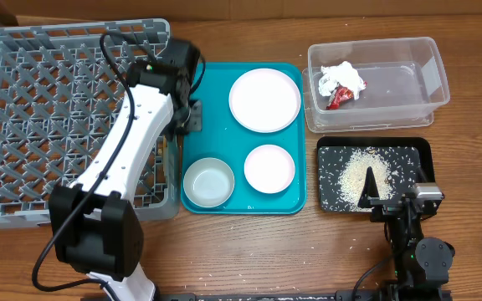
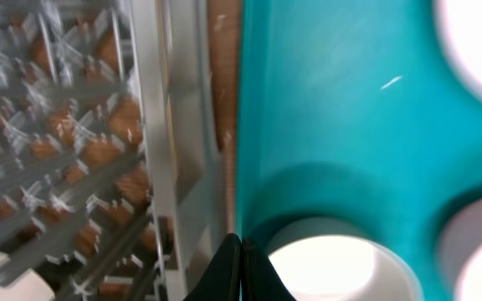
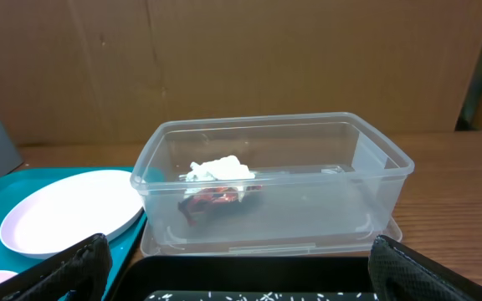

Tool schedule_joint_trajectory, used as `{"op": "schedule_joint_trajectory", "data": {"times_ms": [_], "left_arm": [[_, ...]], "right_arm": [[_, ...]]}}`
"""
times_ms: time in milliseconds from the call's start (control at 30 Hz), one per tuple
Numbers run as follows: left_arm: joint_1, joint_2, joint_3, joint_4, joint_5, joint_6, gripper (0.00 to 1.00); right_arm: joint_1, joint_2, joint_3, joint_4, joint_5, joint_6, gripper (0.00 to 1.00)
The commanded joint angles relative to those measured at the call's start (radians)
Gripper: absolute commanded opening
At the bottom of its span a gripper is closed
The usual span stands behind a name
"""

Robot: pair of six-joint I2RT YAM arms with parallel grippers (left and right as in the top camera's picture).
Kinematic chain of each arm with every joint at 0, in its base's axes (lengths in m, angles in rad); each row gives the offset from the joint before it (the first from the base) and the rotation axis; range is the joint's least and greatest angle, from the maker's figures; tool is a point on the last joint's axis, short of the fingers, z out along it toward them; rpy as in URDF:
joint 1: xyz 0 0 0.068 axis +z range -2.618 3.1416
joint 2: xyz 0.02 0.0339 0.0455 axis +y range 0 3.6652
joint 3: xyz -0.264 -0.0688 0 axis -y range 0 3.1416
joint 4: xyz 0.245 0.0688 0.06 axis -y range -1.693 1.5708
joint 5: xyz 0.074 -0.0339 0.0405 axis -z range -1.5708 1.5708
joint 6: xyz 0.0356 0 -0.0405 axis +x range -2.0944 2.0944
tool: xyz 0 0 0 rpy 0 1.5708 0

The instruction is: Sort waste into correct bins and load items into the dishwasher

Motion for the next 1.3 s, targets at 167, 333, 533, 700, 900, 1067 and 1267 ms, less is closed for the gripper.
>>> {"op": "schedule_joint_trajectory", "data": {"times_ms": [167, 333, 533, 700, 900, 1067, 1267], "left_arm": [[0.061, -0.011, -0.095, -0.032, 0.062, 0.019, 0.04], [0.066, -0.011, -0.093, -0.057, 0.060, 0.012, 0.04], [0.066, -0.011, -0.092, -0.088, 0.029, 0.002, 0.04], [0.068, -0.011, -0.092, -0.127, -0.046, -0.037, 0.04], [0.066, -0.012, -0.072, -0.138, -0.032, -0.041, 0.04], [0.059, -0.016, 0.047, -0.171, 0.162, -0.019, 0.27], [-0.042, -0.026, 0.063, -0.094, 0.285, 0.002, 0.52]], "right_arm": [[0.004, -0.011, -0.010, 0.006, 0.000, -0.003, 1.00], [0.004, -0.011, -0.010, 0.006, 0.000, -0.004, 1.00], [0.004, -0.011, -0.010, 0.006, 0.000, -0.004, 1.00], [0.004, -0.011, -0.010, 0.006, 0.000, -0.004, 1.00], [0.004, -0.011, -0.010, 0.006, 0.000, -0.003, 1.00], [0.004, -0.011, -0.010, 0.006, 0.000, -0.003, 1.00], [0.004, -0.011, -0.010, 0.006, 0.000, -0.003, 1.00]]}}
